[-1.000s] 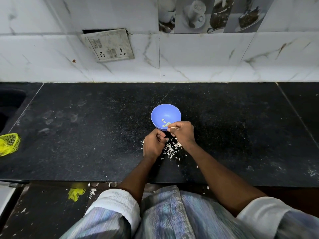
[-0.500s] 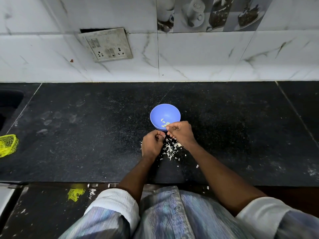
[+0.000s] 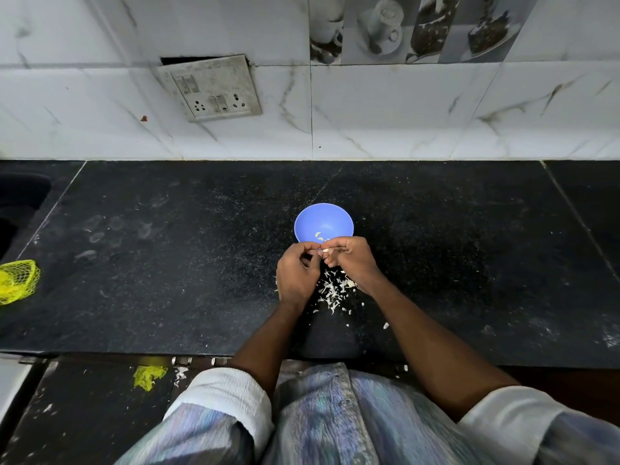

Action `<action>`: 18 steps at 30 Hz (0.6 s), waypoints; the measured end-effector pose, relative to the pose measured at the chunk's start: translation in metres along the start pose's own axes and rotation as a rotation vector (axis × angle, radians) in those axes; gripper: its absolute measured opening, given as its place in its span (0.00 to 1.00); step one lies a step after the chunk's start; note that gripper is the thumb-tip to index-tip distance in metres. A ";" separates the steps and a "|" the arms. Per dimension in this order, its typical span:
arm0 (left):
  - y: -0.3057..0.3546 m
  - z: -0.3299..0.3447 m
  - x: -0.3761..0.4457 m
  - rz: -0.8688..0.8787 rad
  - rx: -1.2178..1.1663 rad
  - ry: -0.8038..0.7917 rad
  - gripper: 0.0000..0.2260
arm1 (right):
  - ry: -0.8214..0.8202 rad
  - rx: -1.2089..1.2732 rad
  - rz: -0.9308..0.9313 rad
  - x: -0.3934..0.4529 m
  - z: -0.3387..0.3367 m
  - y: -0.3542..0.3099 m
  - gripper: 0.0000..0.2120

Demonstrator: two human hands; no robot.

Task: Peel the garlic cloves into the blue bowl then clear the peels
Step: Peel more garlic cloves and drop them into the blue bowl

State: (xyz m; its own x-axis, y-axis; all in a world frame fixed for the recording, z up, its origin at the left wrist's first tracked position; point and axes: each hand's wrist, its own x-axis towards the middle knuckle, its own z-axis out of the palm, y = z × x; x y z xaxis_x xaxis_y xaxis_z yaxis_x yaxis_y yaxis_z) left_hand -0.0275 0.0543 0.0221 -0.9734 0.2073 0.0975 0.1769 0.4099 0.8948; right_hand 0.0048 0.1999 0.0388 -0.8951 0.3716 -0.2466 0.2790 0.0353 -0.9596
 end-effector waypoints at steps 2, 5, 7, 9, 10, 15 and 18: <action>-0.003 0.001 -0.001 0.016 0.018 -0.015 0.04 | -0.009 0.009 0.001 -0.001 -0.002 0.001 0.14; -0.006 0.002 -0.004 0.037 0.074 -0.035 0.02 | -0.028 0.019 -0.021 -0.004 -0.006 0.005 0.15; -0.005 0.001 -0.007 0.043 0.106 -0.025 0.02 | -0.028 0.038 -0.025 -0.006 -0.008 0.007 0.14; -0.005 0.001 -0.009 0.058 0.119 -0.015 0.02 | -0.019 0.099 -0.021 -0.010 -0.008 0.008 0.12; -0.005 0.001 -0.010 0.066 0.116 -0.015 0.02 | -0.012 0.139 -0.012 -0.013 -0.007 0.009 0.10; -0.003 -0.001 -0.014 0.098 0.146 -0.022 0.03 | 0.035 0.212 0.009 -0.020 -0.005 0.017 0.08; -0.004 -0.001 -0.018 0.120 0.197 -0.038 0.04 | 0.030 0.150 -0.020 -0.019 -0.006 0.022 0.09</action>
State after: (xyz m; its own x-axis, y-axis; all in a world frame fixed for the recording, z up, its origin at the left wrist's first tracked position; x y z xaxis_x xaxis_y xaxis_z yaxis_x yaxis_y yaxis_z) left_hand -0.0113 0.0477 0.0175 -0.9380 0.2971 0.1785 0.3201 0.5452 0.7748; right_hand 0.0303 0.1995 0.0229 -0.8884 0.4000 -0.2252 0.2039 -0.0956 -0.9743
